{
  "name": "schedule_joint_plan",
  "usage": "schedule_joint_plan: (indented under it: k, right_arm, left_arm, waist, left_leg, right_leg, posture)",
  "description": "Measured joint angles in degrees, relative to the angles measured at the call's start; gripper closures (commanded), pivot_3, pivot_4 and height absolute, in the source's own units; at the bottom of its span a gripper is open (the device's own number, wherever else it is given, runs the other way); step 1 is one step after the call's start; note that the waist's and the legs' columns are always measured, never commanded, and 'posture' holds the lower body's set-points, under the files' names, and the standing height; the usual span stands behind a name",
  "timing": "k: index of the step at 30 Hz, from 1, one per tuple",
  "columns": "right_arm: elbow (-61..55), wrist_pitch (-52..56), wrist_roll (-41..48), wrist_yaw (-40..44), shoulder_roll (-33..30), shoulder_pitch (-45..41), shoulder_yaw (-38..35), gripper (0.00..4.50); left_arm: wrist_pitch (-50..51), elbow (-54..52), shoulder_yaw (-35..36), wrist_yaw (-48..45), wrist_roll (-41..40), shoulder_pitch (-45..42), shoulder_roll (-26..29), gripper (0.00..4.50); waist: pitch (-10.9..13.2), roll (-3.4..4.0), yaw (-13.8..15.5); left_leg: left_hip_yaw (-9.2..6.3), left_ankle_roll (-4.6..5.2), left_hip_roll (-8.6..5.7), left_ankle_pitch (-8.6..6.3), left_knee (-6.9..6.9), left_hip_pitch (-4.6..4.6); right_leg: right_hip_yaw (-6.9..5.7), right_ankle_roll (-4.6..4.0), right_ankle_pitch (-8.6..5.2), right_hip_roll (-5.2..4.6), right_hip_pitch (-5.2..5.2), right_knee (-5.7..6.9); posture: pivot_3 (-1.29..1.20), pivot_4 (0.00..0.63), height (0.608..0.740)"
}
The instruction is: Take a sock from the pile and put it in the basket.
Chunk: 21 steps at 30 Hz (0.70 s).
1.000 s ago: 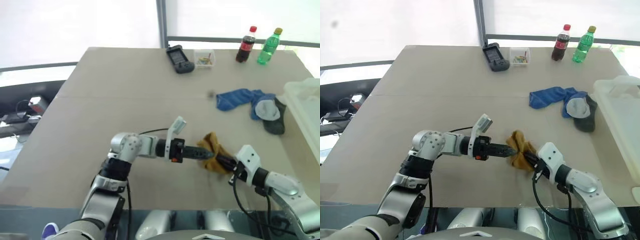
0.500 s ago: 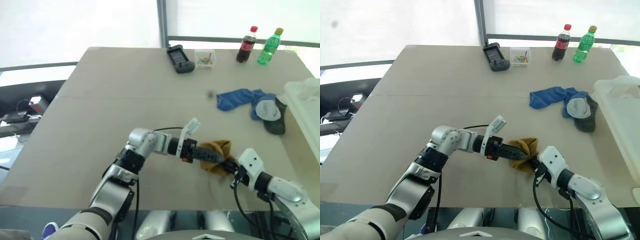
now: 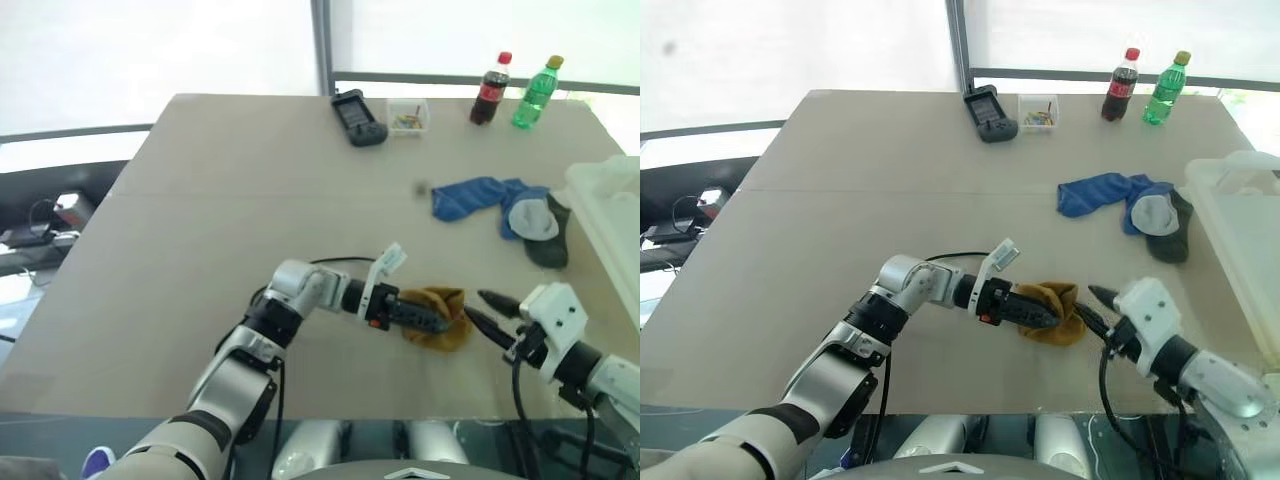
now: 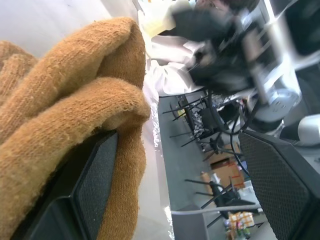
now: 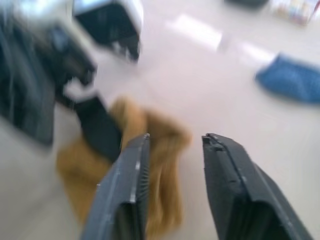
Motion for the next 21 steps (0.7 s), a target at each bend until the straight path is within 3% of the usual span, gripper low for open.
schedule_joint_plan:
  k: [3, 6, 9, 17, 21]
  right_arm:
    - [4.7, -0.2, -1.7, -0.2, 0.4, -6.8, 4.9, 2.10]
    - [12.8, -2.7, -5.4, 1.1, 0.4, -10.7, 11.2, 3.00]
    - [19.4, -5.8, -8.6, 2.3, 0.3, -11.4, 14.5, 4.39]
    - [24.5, -13.8, -11.8, 3.9, -0.2, -10.5, 15.6, 4.45]
    - [24.7, -14.8, -12.0, 4.1, -0.1, -9.9, 15.4, 4.45]
  left_arm:
    - [-1.3, -1.1, -0.5, -0.7, 1.1, 0.3, 0.4, 0.37]
    - [-3.2, -3.1, -1.3, -1.0, 2.2, 1.1, 1.2, 0.37]
    - [-4.6, -5.4, -1.4, -0.8, 2.7, 2.6, 1.8, 0.37]
    - [-8.7, -14.5, 1.0, 1.3, 3.6, 8.5, 6.2, 0.37]
    - [-12.1, -20.6, 4.5, 1.3, 3.5, 12.0, 12.0, 0.37]
  waist:
    - [0.0, -0.02, 0.1]
    - [0.0, -0.04, 0.1]
    - [0.0, -0.04, 0.0]
    - [0.0, -0.01, -0.1]
    - [0.0, -0.01, -0.1]
  left_leg:
    - [-0.02, 0.00, 0.00, 0.00, -0.01, -0.03]
    - [-0.01, 0.01, -0.02, 0.01, 0.00, -0.16]
    - [-0.02, 0.00, -0.02, 0.02, 0.03, -0.28]
    - [0.01, -0.01, 0.00, 0.02, 0.08, -0.22]
    - [0.02, -0.01, 0.00, 0.02, 0.07, -0.23]
  right_leg:
    - [-0.04, -0.01, 0.00, -0.01, -0.03, -0.03]
    - [-0.02, -0.02, 0.00, -0.02, -0.20, -0.05]
    - [-0.01, -0.02, 0.01, 0.00, -0.34, -0.01]
    - [0.03, -0.03, 0.01, 0.03, -0.33, 0.15]
    - [0.04, -0.03, 0.01, 0.03, -0.34, 0.13]
  posture:
    - [0.00, 0.150, 0.740]
    - [0.00, 0.150, 0.740]
    - [0.00, 0.150, 0.740]
    - [0.00, 0.150, 0.740]
    - [0.00, 0.150, 0.740]
